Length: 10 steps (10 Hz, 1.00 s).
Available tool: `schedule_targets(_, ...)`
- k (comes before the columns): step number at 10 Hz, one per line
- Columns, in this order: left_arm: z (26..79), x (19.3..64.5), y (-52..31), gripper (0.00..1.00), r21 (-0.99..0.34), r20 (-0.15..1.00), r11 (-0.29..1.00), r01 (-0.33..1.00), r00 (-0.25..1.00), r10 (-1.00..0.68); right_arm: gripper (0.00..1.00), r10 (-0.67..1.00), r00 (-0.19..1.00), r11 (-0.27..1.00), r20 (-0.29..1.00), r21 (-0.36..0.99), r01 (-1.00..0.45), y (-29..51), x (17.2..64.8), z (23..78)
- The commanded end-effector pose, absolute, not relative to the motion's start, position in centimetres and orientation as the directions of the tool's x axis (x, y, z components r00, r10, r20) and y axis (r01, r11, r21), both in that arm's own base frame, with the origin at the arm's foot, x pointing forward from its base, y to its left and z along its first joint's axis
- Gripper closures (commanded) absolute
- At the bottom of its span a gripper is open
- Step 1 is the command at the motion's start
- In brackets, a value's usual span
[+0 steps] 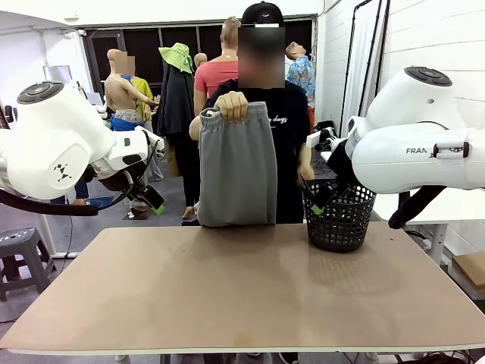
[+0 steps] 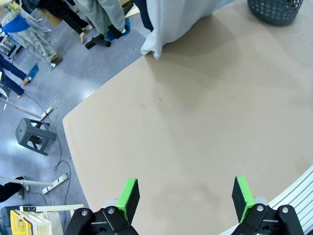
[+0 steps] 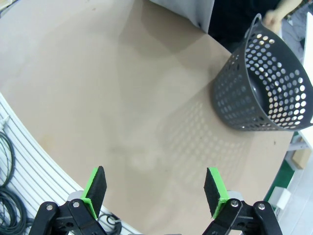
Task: Fold the training pants.
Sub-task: Grab both ends of the Training pants handed by a person.
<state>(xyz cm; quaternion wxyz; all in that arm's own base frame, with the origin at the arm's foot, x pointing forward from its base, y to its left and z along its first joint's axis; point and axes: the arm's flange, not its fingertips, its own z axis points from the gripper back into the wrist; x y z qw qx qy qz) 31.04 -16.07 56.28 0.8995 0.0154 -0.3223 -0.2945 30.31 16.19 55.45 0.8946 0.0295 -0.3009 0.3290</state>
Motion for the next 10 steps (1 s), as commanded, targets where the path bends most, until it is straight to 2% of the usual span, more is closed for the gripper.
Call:
schedule_targets(1,56.35,31.15,-15.98,0.00,0.221,0.570,0.823,0.523,0.615,-0.544,0.00,0.572,0.601,0.780,0.558,-0.144,-0.609,16.24,30.32,55.22)
schedule_targets(10,56.35,31.15,-15.98,0.00,0.221,0.570,0.823,0.523,0.615,-0.544,0.00,0.572,0.601,0.780,0.558,-0.144,-0.609,16.24,30.32,55.22)
